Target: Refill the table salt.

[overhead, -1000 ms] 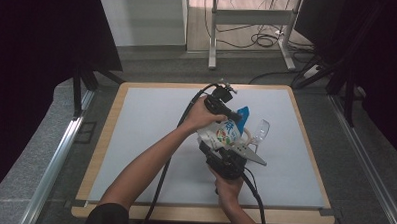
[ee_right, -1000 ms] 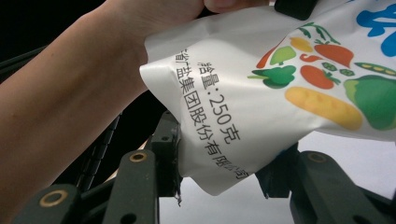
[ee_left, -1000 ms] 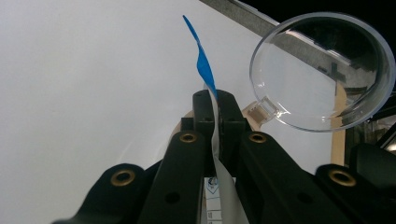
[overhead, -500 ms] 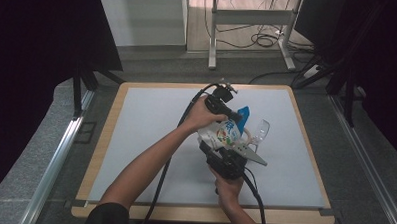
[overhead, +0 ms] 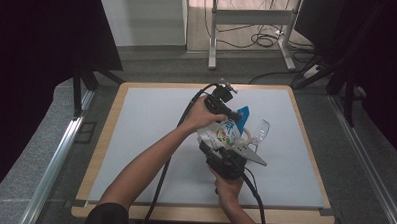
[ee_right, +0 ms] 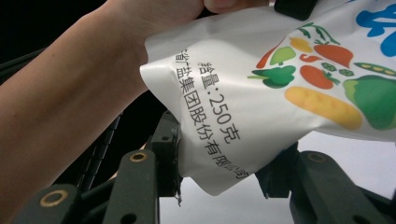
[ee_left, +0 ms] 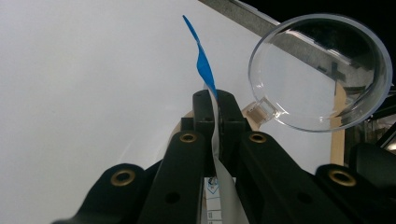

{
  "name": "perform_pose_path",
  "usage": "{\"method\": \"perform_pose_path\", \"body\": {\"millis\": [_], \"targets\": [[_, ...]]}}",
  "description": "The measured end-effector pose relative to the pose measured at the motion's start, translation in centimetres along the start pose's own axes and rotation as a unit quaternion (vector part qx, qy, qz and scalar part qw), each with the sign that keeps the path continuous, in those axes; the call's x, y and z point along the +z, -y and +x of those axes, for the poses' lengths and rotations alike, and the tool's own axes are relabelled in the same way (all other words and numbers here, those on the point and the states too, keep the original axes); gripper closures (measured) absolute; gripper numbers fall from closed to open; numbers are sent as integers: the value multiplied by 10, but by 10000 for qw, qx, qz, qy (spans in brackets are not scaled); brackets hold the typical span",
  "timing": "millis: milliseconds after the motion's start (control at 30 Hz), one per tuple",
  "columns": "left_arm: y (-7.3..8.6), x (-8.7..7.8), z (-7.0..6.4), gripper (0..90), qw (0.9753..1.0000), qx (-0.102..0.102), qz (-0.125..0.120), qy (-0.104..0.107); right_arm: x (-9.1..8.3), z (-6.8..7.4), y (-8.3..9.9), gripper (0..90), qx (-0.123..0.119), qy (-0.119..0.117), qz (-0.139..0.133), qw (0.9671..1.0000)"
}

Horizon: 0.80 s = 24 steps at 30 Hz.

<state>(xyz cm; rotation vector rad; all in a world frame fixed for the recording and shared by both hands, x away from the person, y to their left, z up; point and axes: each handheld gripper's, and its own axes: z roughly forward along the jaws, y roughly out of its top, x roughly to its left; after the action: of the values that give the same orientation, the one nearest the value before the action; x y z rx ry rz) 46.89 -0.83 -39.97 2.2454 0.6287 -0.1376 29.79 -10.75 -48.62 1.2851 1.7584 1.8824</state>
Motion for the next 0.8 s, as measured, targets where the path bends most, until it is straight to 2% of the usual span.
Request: {"method": "perform_pose_path", "body": {"millis": [467,800], "targets": [[-1,0,-1,895,10000,1,-27,0,-1,0,-1,584,79,-10,-20,10000],[0,0,-1,895,10000,-1,-38,0,-1,0,-2,584,52,-2,13,10000]]}}
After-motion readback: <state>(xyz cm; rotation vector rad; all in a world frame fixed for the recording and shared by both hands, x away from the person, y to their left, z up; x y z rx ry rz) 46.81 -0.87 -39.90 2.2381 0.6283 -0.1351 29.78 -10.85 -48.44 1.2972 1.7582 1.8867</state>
